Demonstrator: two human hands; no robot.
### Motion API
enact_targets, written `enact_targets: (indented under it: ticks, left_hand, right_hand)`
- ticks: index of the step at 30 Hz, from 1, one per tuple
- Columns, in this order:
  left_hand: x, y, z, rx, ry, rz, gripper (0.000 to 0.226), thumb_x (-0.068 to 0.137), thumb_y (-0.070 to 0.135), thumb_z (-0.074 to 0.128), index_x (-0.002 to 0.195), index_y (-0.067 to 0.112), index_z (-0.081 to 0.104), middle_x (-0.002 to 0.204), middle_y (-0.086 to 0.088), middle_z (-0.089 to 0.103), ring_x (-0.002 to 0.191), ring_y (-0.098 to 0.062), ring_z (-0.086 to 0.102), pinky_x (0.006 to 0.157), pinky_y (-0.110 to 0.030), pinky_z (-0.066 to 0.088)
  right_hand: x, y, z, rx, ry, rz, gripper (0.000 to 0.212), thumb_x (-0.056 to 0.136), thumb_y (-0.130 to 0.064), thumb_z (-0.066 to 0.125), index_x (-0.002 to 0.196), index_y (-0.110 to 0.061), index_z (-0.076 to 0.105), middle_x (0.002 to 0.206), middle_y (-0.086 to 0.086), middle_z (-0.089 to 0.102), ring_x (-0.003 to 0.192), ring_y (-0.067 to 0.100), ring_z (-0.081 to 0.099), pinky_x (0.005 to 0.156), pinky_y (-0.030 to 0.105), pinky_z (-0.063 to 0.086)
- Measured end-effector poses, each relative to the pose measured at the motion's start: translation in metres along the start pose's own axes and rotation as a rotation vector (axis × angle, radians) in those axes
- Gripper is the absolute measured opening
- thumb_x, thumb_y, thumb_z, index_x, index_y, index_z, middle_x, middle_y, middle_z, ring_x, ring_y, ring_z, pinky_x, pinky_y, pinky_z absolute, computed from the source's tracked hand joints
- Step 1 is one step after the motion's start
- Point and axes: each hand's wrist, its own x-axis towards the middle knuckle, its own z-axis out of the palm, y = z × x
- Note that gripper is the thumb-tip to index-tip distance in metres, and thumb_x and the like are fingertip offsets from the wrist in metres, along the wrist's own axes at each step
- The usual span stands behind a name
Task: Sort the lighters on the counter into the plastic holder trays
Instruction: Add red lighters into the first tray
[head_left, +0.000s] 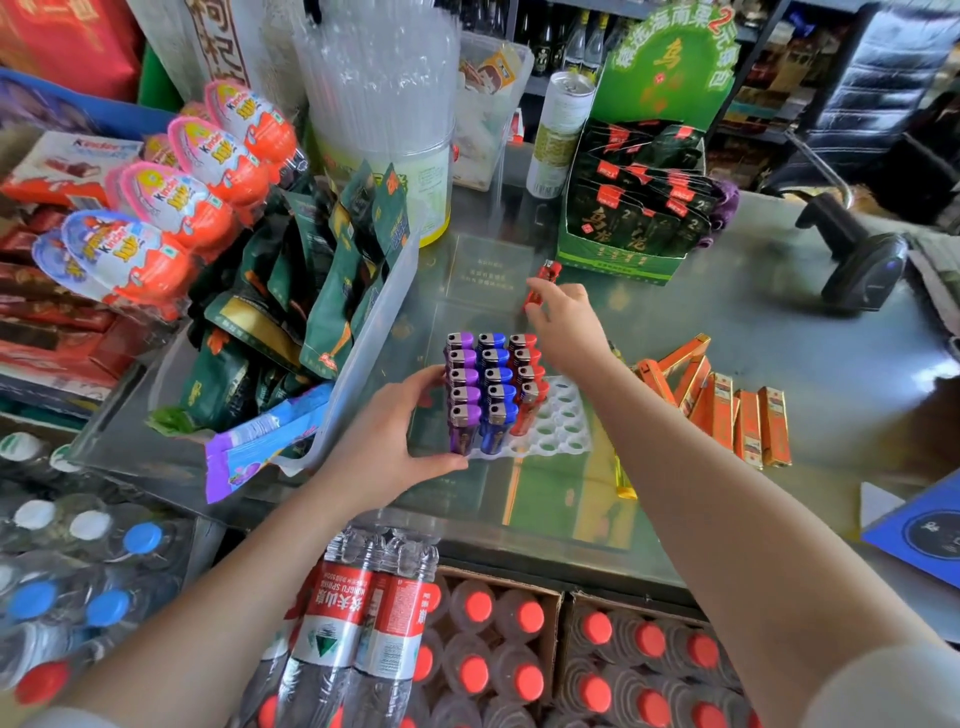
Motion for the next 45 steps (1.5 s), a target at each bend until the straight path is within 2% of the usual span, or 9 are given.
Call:
enact_targets:
  ticks: [4, 10, 14, 19, 24, 28, 33, 39, 45]
  left_hand:
    - [0.000, 0.000, 0.000, 0.001, 0.001, -0.006, 0.082, 0.065, 0.030, 0.079, 0.133, 0.029, 0.034, 0.108, 0.027, 0.042, 0.106, 0.001, 0.043, 0.091, -0.020, 0.033]
    - [0.000, -0.001, 0.002, 0.000, -0.004, -0.007, 0.084, 0.065, 0.033, 0.078, 0.135, 0.027, 0.033, 0.116, 0.019, 0.045, 0.108, -0.001, 0.044, 0.094, -0.023, 0.035]
    - [0.000, -0.002, 0.003, -0.009, -0.006, -0.014, 0.086, 0.064, 0.033, 0.079, 0.136, 0.027, 0.033, 0.121, 0.012, 0.050, 0.112, -0.006, 0.047, 0.097, -0.029, 0.038]
    - [0.002, -0.004, 0.005, -0.002, 0.005, 0.003, 0.083, 0.063, 0.035, 0.080, 0.133, 0.025, 0.037, 0.123, 0.006, 0.056, 0.111, -0.012, 0.051, 0.096, -0.039, 0.043]
    - [0.001, -0.003, 0.006, 0.039, 0.029, 0.002, 0.080, 0.063, 0.036, 0.079, 0.132, 0.025, 0.039, 0.120, 0.004, 0.057, 0.108, -0.014, 0.053, 0.094, -0.038, 0.044]
    - [0.002, -0.004, 0.003, 0.052, 0.001, -0.044, 0.085, 0.063, 0.038, 0.079, 0.134, 0.024, 0.035, 0.122, 0.003, 0.055, 0.110, -0.014, 0.051, 0.095, -0.037, 0.042]
    - [0.002, 0.000, 0.003, 0.052, -0.015, -0.065, 0.086, 0.063, 0.035, 0.080, 0.135, 0.020, 0.035, 0.126, 0.000, 0.055, 0.113, -0.015, 0.050, 0.096, -0.037, 0.042]
    - [-0.004, 0.005, 0.003, 0.122, 0.007, -0.035, 0.092, 0.057, 0.042, 0.081, 0.133, 0.019, 0.035, 0.119, -0.001, 0.057, 0.109, -0.016, 0.052, 0.093, -0.036, 0.044]
    - [-0.010, 0.014, 0.004, 0.149, 0.065, -0.012, 0.093, 0.056, 0.035, 0.084, 0.133, 0.014, 0.036, 0.116, 0.000, 0.057, 0.097, -0.010, 0.048, 0.085, -0.024, 0.037]
  right_hand:
    - [0.009, -0.002, 0.008, -0.145, 0.085, 0.081, 0.032, 0.098, -0.030, 0.036, 0.120, -0.015, 0.053, 0.126, 0.009, 0.041, 0.092, 0.031, 0.059, 0.072, 0.036, 0.048]
    - [-0.003, 0.005, -0.001, -0.273, 0.180, 0.000, 0.018, 0.093, -0.012, 0.045, 0.107, -0.012, 0.056, 0.108, 0.011, 0.058, 0.102, 0.029, 0.049, 0.068, 0.037, 0.046]
    - [-0.027, 0.011, -0.019, -0.026, 0.142, 0.003, 0.031, 0.088, -0.005, 0.053, 0.118, -0.013, 0.050, 0.109, 0.010, 0.062, 0.091, 0.026, 0.058, 0.075, 0.036, 0.050]
    - [-0.094, 0.016, -0.033, 0.583, 0.193, 0.034, 0.011, 0.084, -0.003, 0.058, 0.088, -0.013, 0.058, 0.077, -0.003, 0.067, 0.062, 0.006, 0.059, 0.065, 0.025, 0.051]
    - [-0.137, 0.017, -0.014, 0.714, 0.035, -0.015, 0.021, 0.084, 0.003, 0.058, 0.083, -0.018, 0.058, 0.071, -0.003, 0.067, 0.059, 0.007, 0.060, 0.063, 0.020, 0.052]
    - [-0.142, 0.017, 0.002, 0.548, 0.040, -0.034, 0.015, 0.081, -0.003, 0.063, 0.085, -0.018, 0.062, 0.075, -0.003, 0.069, 0.065, 0.008, 0.062, 0.073, 0.028, 0.052]
    - [-0.142, 0.014, 0.001, 0.267, 0.098, -0.115, 0.014, 0.081, -0.011, 0.066, 0.095, -0.009, 0.068, 0.086, 0.000, 0.069, 0.069, 0.009, 0.059, 0.064, 0.015, 0.044]
    - [-0.144, 0.014, -0.009, 0.023, 0.056, -0.282, 0.015, 0.085, -0.015, 0.063, 0.095, -0.005, 0.065, 0.094, 0.008, 0.066, 0.078, 0.020, 0.060, 0.069, 0.024, 0.042]
    - [-0.142, 0.002, -0.012, -0.157, 0.024, -0.330, 0.020, 0.090, -0.021, 0.055, 0.096, -0.002, 0.057, 0.099, 0.013, 0.062, 0.086, 0.032, 0.060, 0.070, 0.038, 0.048]
